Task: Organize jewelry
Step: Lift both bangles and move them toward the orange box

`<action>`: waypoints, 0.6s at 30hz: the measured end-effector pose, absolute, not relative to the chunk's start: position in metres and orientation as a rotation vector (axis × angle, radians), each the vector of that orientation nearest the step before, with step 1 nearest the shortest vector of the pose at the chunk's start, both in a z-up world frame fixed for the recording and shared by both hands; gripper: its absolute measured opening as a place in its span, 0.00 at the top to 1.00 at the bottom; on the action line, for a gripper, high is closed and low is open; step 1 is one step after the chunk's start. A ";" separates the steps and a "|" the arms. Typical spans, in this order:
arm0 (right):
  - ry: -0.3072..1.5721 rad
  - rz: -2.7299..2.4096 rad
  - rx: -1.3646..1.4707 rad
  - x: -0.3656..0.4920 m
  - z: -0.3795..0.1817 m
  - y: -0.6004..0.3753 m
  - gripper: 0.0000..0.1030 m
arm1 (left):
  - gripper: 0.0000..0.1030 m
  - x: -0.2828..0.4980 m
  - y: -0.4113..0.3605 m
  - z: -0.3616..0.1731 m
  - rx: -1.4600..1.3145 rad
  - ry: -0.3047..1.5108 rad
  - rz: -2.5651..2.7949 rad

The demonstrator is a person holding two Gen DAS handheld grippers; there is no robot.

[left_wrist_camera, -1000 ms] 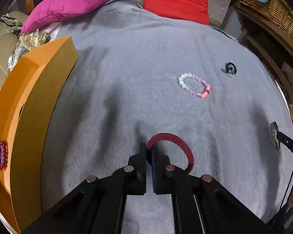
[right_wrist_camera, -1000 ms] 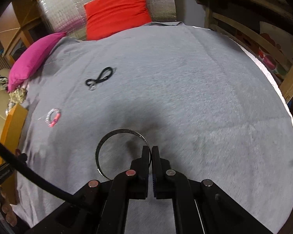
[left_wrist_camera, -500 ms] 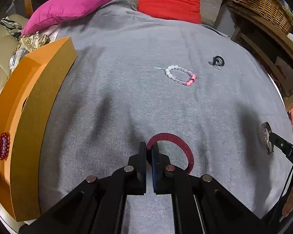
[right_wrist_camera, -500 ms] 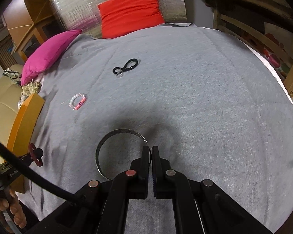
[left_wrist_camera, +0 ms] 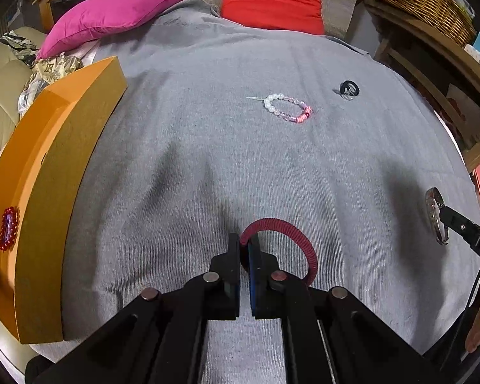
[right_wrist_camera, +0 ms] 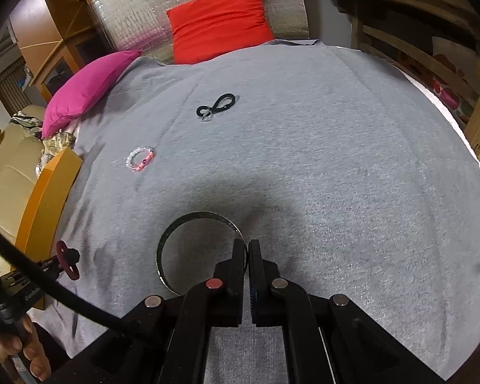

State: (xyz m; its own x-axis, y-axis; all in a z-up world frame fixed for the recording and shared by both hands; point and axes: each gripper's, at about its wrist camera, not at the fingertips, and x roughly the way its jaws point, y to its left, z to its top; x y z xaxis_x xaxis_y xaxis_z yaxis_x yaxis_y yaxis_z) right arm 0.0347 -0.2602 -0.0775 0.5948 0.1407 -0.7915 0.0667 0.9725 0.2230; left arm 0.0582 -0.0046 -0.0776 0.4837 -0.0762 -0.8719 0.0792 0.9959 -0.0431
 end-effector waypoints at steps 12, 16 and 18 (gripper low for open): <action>0.928 0.047 0.241 0.027 -0.079 -0.260 0.97 | 0.96 0.048 -0.008 -0.083 0.010 1.070 -0.098; 0.924 0.050 0.243 0.024 -0.080 -0.259 0.97 | 0.96 0.044 -0.010 -0.081 0.011 1.066 -0.098; 0.923 0.052 0.241 0.022 -0.080 -0.259 0.97 | 0.96 0.042 -0.009 -0.080 0.010 1.063 -0.099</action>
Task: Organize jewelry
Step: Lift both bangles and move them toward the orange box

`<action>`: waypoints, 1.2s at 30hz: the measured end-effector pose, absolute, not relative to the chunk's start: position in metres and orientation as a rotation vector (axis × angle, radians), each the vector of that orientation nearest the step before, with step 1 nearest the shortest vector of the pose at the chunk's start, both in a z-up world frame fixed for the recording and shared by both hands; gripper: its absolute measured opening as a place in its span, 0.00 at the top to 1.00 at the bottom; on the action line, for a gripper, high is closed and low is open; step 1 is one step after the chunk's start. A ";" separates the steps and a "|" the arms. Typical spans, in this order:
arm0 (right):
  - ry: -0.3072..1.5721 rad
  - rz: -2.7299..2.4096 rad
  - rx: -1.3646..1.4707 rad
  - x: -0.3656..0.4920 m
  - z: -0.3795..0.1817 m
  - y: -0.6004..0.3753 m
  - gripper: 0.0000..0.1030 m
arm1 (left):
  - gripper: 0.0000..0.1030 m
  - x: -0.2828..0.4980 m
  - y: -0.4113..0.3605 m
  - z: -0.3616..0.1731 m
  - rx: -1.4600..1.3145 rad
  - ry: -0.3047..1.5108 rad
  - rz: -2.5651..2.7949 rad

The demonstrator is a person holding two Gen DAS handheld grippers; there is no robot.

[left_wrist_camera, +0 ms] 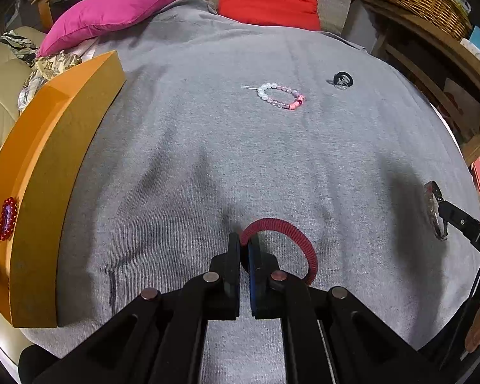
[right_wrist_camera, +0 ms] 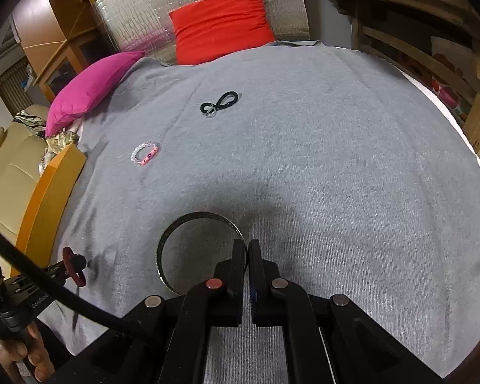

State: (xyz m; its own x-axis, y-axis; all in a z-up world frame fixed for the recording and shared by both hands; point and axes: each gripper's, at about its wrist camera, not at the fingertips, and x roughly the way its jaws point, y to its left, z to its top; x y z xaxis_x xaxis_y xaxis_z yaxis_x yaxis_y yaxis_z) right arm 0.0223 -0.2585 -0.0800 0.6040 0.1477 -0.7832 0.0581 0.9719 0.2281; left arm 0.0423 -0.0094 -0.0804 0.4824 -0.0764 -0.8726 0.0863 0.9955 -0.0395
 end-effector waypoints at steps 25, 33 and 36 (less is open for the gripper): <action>0.901 0.086 0.194 0.009 -0.065 -0.234 0.97 | 0.96 0.023 0.001 -0.059 -0.013 1.005 -0.115; 0.897 0.103 0.187 0.009 -0.061 -0.227 0.97 | 0.95 0.019 0.006 -0.053 -0.025 0.993 -0.108; 0.894 0.111 0.184 0.009 -0.059 -0.225 0.97 | 0.95 0.018 0.006 -0.050 -0.028 0.985 -0.107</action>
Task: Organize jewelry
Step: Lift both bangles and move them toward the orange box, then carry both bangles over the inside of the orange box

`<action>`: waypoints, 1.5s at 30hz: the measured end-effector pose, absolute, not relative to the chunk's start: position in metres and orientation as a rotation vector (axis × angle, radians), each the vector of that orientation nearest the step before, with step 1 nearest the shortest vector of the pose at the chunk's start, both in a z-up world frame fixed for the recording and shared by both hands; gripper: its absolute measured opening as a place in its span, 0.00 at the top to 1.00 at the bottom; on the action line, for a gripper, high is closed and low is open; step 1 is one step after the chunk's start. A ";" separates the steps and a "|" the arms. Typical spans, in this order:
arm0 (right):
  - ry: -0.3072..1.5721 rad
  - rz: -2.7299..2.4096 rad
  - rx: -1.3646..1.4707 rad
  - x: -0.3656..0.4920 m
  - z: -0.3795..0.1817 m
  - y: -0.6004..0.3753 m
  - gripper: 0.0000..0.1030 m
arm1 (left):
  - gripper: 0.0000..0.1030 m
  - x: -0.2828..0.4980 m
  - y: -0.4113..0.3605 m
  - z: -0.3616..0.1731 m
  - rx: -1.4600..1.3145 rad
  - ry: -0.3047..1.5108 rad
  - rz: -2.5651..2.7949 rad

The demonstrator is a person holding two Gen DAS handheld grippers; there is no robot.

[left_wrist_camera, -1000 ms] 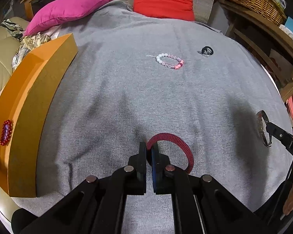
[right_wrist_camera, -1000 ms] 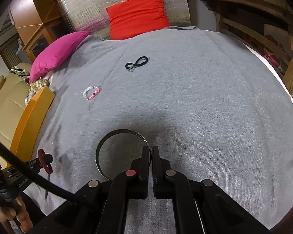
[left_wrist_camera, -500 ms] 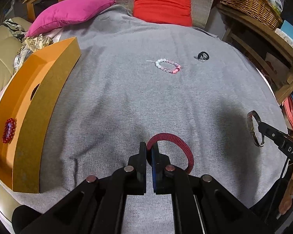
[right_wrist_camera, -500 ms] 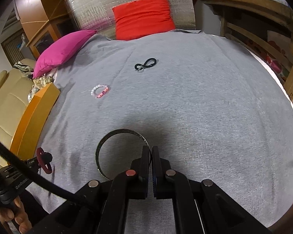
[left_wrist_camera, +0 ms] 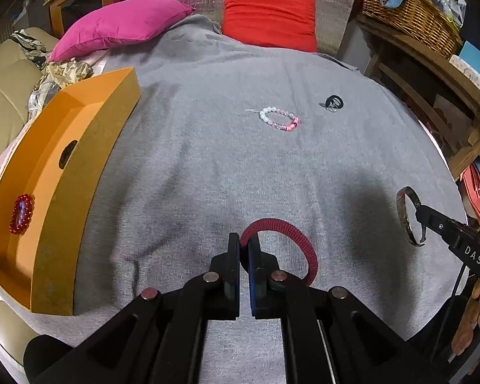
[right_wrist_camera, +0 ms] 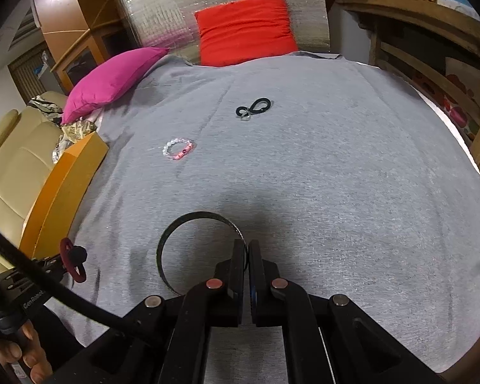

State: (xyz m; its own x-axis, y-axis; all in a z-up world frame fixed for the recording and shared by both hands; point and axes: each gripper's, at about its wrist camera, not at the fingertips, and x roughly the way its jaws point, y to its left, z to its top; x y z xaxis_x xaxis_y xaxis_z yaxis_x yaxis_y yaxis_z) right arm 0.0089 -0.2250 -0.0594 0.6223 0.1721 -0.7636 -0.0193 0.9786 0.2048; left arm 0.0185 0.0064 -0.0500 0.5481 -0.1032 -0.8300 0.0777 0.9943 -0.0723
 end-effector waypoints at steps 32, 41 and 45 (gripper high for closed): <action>0.881 0.183 0.150 0.014 -0.044 -0.185 0.97 | 0.95 0.016 0.046 -0.035 -0.104 0.948 -0.050; 0.878 0.212 0.136 0.016 -0.042 -0.170 0.97 | 0.96 0.017 0.066 -0.034 -0.128 0.943 -0.008; 0.885 0.214 0.133 0.017 -0.044 -0.166 0.97 | 0.96 0.016 0.072 -0.034 -0.138 0.941 0.006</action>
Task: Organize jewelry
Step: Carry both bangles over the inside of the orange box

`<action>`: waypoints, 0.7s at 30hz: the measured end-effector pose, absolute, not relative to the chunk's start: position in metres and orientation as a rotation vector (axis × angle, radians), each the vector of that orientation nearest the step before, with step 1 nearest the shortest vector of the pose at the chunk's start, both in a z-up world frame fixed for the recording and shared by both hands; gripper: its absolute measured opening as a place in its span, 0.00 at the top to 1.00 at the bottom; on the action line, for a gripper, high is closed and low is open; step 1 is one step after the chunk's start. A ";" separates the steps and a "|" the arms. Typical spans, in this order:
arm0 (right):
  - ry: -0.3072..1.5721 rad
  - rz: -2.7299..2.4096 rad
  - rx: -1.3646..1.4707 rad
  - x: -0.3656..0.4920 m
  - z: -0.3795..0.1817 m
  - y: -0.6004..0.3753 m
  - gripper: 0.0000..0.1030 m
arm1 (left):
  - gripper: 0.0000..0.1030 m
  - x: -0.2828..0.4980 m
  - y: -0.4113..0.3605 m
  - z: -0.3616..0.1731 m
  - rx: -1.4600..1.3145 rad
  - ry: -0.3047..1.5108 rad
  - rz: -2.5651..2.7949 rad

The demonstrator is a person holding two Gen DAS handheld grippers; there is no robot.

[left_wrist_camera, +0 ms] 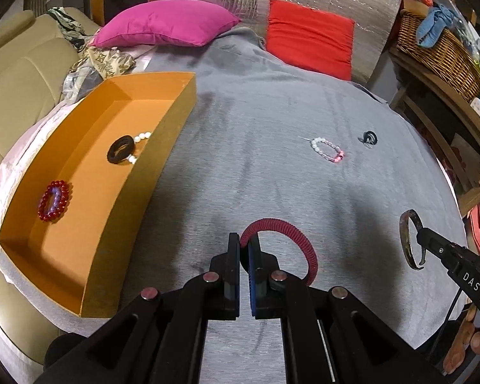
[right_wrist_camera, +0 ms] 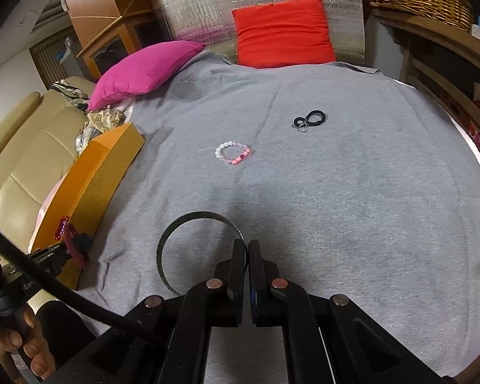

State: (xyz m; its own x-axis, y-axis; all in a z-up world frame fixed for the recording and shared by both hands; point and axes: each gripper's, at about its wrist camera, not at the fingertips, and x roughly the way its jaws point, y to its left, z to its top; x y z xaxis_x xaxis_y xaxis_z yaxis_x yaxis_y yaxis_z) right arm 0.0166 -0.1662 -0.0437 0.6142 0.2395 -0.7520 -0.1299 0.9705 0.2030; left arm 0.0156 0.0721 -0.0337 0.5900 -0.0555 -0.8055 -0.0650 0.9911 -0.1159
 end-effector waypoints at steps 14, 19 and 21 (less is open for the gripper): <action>0.886 0.259 0.104 0.024 -0.040 -0.142 0.97 | 0.96 0.012 0.098 -0.033 -0.179 0.927 0.053; 0.885 0.276 0.088 0.026 -0.039 -0.132 0.97 | 0.96 0.010 0.109 -0.035 -0.197 0.928 0.072; 0.884 0.283 0.085 0.027 -0.038 -0.128 0.97 | 0.96 0.009 0.113 -0.036 -0.203 0.929 0.078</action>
State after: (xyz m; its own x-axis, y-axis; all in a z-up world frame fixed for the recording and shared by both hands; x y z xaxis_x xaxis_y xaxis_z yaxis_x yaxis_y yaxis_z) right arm 0.0272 -0.1284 -0.0383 0.5992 0.2783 -0.7506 -0.2087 0.9595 0.1891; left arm 0.0088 0.1129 -0.0360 0.5975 -0.0207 -0.8016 -0.1539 0.9781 -0.1399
